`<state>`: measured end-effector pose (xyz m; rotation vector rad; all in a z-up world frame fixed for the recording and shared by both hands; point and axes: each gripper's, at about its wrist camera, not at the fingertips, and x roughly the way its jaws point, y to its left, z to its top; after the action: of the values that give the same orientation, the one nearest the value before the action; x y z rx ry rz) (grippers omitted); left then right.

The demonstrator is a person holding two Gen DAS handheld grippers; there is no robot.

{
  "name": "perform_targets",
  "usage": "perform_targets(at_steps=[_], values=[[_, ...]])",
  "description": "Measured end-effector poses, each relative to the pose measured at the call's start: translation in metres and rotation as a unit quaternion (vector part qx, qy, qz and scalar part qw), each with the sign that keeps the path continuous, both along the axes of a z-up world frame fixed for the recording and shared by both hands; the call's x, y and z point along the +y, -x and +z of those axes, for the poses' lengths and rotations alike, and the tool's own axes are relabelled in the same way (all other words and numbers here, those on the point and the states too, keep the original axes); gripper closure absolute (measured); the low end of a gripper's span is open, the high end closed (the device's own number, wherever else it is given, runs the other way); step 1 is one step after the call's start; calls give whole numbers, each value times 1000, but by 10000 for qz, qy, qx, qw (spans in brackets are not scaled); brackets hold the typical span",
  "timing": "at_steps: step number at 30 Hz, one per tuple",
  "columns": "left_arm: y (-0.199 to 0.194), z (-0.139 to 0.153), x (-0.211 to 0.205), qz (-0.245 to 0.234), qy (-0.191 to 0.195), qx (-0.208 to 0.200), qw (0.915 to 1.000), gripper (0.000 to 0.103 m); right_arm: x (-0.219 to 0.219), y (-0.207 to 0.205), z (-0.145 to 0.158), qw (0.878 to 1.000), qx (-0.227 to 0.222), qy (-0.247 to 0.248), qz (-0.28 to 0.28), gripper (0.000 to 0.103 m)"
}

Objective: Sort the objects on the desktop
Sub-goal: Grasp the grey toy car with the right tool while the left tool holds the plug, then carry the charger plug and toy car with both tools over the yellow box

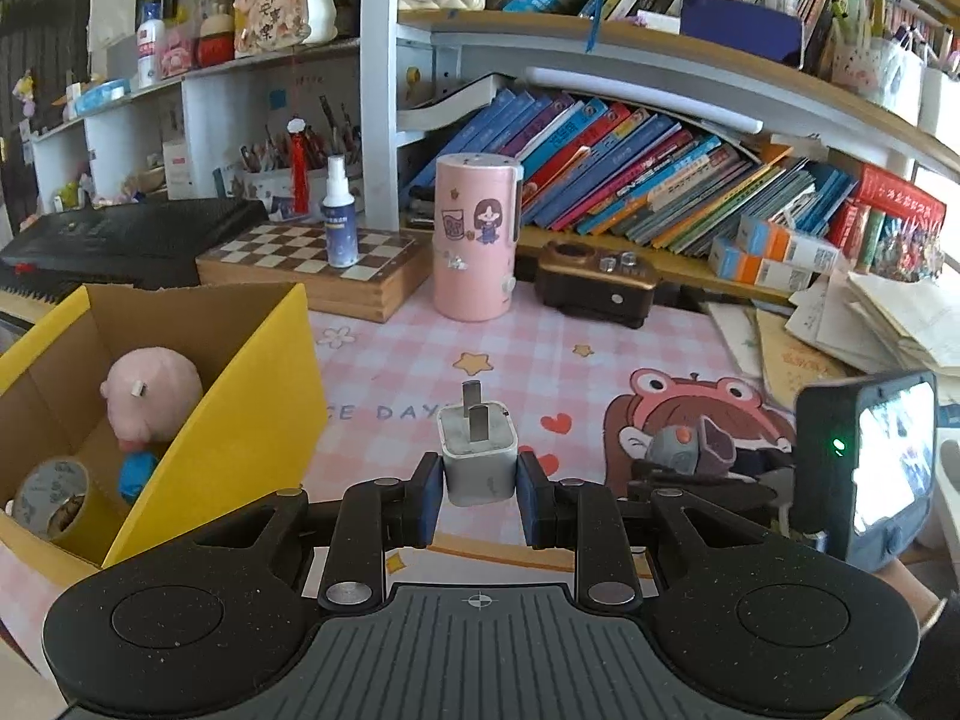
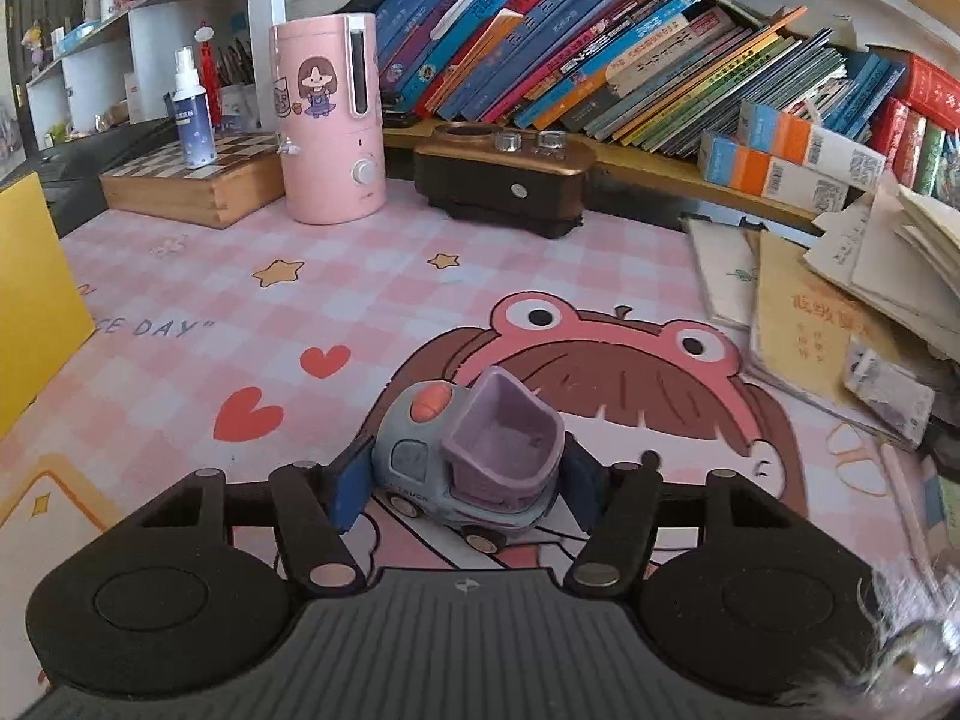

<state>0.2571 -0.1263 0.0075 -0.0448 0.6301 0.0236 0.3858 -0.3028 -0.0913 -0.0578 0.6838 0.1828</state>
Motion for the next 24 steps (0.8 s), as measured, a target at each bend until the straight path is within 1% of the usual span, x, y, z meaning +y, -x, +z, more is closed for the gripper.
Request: perform_targets(at_steps=[4, 8, 12, 16, 20, 24], values=[[4, 6, -3, -142, 73, -11, 9999, 78, -10, 19, 12, 10000, -74, -31, -40, 42], [13, 12, -5, -282, 111, -68, 9995, 78, -22, 43, 29, 9997, -89, -197, -116, 42], [26, 16, -4, -396, 165, -96, 9990, 78, -27, 69, 48, 9993, -114, -337, -63, 42], [45, 20, 2, -429, 196, -134, 9988, 78, -25, 97, 69, 9989, -195, -434, 32, 42], [66, 26, 10, -525, 215, -220, 9981, 78, -14, 126, 85, 9987, -306, -346, 208, 42], [86, 35, 23, -660, 346, -350, 9966, 78, -7, 153, 103, 9983, -347, -400, 246, 42]])
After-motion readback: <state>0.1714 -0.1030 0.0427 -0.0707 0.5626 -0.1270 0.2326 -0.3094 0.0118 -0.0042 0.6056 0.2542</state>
